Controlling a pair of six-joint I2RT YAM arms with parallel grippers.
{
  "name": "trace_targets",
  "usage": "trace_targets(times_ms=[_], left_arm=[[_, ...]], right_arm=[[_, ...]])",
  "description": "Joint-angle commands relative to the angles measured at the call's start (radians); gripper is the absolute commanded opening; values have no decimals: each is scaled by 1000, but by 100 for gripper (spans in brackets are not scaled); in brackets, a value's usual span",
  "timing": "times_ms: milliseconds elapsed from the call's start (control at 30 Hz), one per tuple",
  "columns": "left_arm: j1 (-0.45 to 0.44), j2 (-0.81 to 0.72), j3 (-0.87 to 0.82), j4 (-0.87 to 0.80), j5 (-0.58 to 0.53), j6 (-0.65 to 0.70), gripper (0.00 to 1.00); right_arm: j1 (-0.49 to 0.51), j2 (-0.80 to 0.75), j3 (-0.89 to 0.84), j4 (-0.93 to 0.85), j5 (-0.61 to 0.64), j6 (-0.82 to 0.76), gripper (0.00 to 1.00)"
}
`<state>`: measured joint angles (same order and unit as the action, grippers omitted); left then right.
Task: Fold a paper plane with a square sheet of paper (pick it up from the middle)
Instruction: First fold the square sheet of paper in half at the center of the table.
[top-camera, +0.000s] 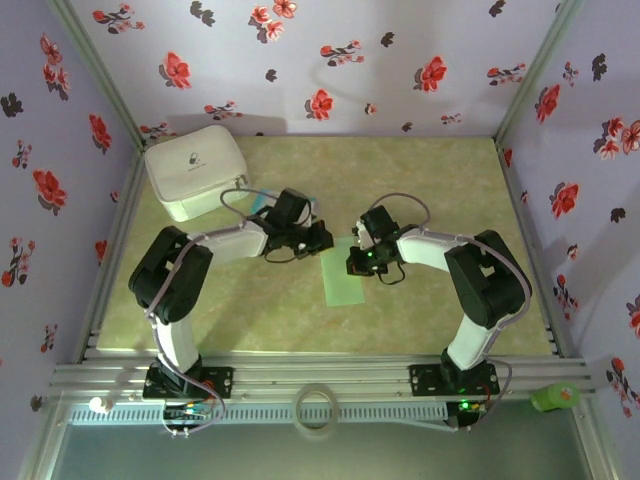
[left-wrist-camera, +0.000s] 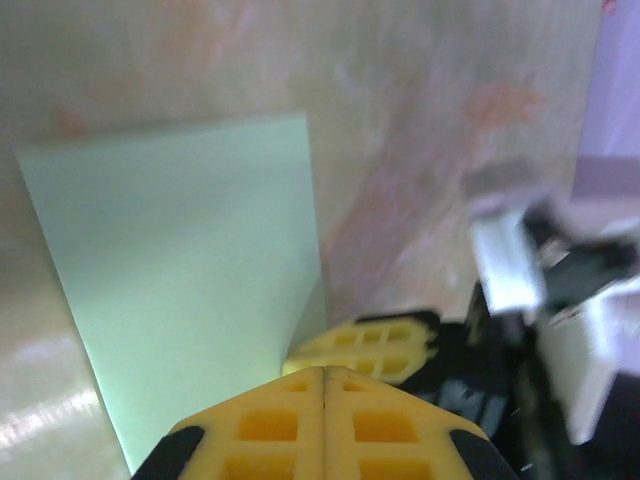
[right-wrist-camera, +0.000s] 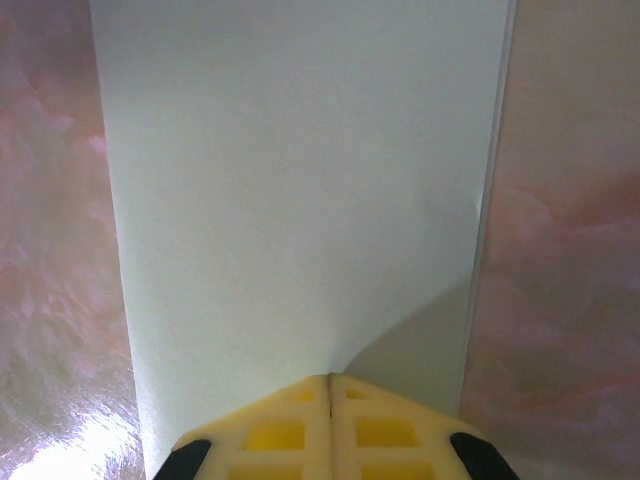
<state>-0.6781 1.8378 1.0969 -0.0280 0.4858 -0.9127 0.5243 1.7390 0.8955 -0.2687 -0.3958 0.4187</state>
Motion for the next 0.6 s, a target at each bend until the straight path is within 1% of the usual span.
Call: trace_targets(times_ms=[0,133,333,567], left_arm=[[-9,21,-41,53,25,-42,1],[-13,42,-89,97,20,-58,1],[-12,85,-142,100,15,-27,1],[-9,64,-137,-29,-54,76,2]], right_arm=[[1,50,-56,-149,133,-11,0],[2,43,-61,-143,141,-5,0],[1,43,-61,-146,148,-1,0],[2,45,-58,-150,160,4,0]])
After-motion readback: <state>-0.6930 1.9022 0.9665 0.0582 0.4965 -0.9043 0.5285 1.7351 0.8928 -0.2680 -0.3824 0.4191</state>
